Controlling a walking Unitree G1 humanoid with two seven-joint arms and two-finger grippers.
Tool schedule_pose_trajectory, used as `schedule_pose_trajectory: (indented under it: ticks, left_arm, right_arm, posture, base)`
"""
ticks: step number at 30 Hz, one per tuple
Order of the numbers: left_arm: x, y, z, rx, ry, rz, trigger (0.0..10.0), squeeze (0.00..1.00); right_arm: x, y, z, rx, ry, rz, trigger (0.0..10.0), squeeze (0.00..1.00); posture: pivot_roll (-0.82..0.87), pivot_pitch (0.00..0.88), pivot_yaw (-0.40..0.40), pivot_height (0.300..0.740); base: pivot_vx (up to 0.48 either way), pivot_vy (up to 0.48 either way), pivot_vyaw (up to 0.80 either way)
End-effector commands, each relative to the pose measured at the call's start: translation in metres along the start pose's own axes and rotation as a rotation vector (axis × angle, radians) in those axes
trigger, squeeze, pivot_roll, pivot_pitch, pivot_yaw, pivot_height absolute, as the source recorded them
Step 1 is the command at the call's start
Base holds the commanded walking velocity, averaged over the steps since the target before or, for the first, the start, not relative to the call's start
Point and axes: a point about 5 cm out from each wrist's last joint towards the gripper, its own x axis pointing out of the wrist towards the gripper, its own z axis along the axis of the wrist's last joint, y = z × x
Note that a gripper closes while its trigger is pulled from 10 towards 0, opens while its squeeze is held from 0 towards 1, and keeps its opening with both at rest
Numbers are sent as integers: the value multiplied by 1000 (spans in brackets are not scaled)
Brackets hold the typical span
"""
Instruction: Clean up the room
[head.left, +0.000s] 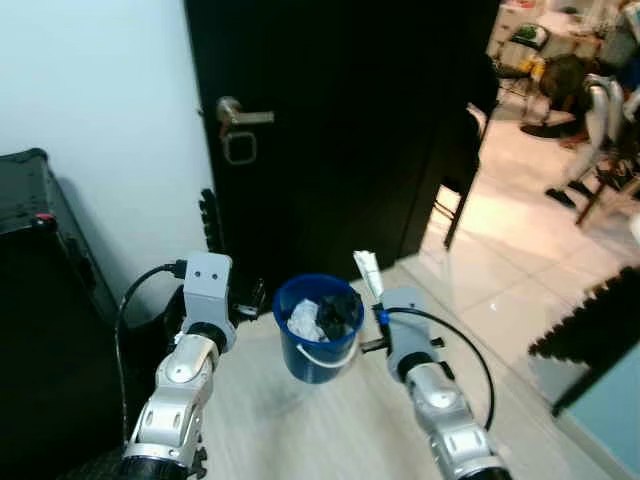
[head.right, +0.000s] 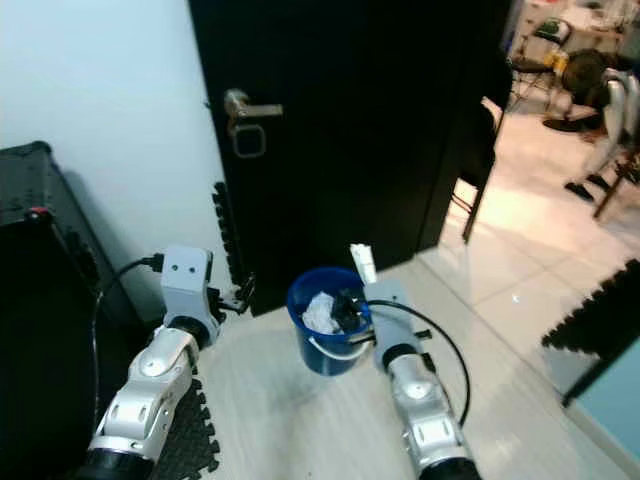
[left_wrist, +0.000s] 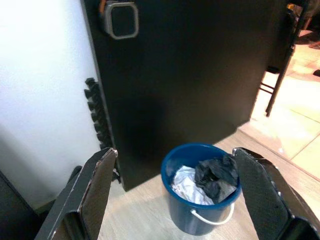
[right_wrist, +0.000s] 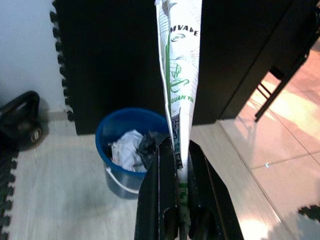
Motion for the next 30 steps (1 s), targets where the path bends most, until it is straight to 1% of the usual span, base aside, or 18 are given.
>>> schedule_pose_trajectory:
  ticks: [1, 4, 10, 24, 30]
  left_arm:
    - [-2, 3, -5, 25, 28, -7, 10000, 0]
    - [-2, 3, -6, 28, 32, -15, 10000, 0]
    - [-1, 2, -7, 33, 36, -21, 10000, 0]
    - [0, 0, -5, 24, 31, -31, 10000, 0]
    - [-1, 2, -6, 27, 30, -25, 10000, 0]
  right_arm:
    - [-1, 6, -9, 18, 43, 14, 10000, 0]
    - [-1, 6, -11, 29, 55, 5, 10000, 0]
    - [-2, 3, -15, 38, 77, -13, 10000, 0]
    - [-2, 4, -16, 24, 81, -15, 10000, 0]
    - [0, 4, -15, 21, 78, -12, 10000, 0]
  posture:
    - [36, 0, -29, 740]
    - [35, 0, -27, 740]
    - [32, 0, -23, 740]
    - [31, 0, -23, 740]
    - [36, 0, -29, 740]
  base:
    - [330, 0, 0]
    - [329, 0, 0]
    - [328, 0, -800]
    - [333, 0, 0]
    - [337, 0, 0]
